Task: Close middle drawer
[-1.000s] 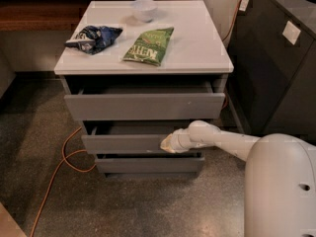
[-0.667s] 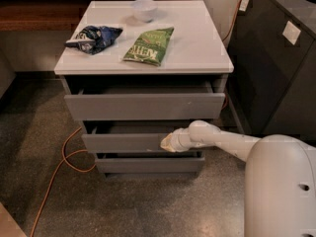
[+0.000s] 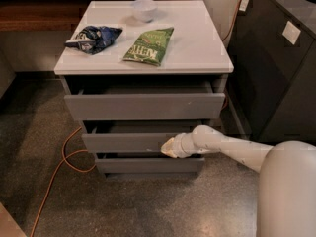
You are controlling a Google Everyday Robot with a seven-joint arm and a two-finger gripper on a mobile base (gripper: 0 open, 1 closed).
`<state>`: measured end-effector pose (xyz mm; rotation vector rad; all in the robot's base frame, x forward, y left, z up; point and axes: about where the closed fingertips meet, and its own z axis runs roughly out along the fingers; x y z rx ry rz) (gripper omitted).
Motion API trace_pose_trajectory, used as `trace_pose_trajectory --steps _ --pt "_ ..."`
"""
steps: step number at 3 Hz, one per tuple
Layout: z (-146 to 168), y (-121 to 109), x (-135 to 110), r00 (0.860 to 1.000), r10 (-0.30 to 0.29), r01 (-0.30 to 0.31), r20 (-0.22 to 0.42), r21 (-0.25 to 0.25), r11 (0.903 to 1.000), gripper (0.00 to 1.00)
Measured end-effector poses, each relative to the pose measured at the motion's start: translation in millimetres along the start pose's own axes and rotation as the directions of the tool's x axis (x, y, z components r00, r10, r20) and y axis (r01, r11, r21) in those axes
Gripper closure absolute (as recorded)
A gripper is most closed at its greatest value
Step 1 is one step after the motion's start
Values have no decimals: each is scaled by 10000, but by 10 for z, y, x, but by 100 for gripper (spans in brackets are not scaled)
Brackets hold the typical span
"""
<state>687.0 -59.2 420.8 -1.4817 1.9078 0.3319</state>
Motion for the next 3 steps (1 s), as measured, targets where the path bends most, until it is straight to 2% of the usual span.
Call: trace_pose_trajectory --steps 1,2,3 --pt "-84 276 -121 9995 -300 307 125 -587 9978 100" --pt "-229 703 -295 9976 -591 640 370 -1514 9864 100" --pt "-229 703 -295 9976 -591 640 370 -1514 9864 100"
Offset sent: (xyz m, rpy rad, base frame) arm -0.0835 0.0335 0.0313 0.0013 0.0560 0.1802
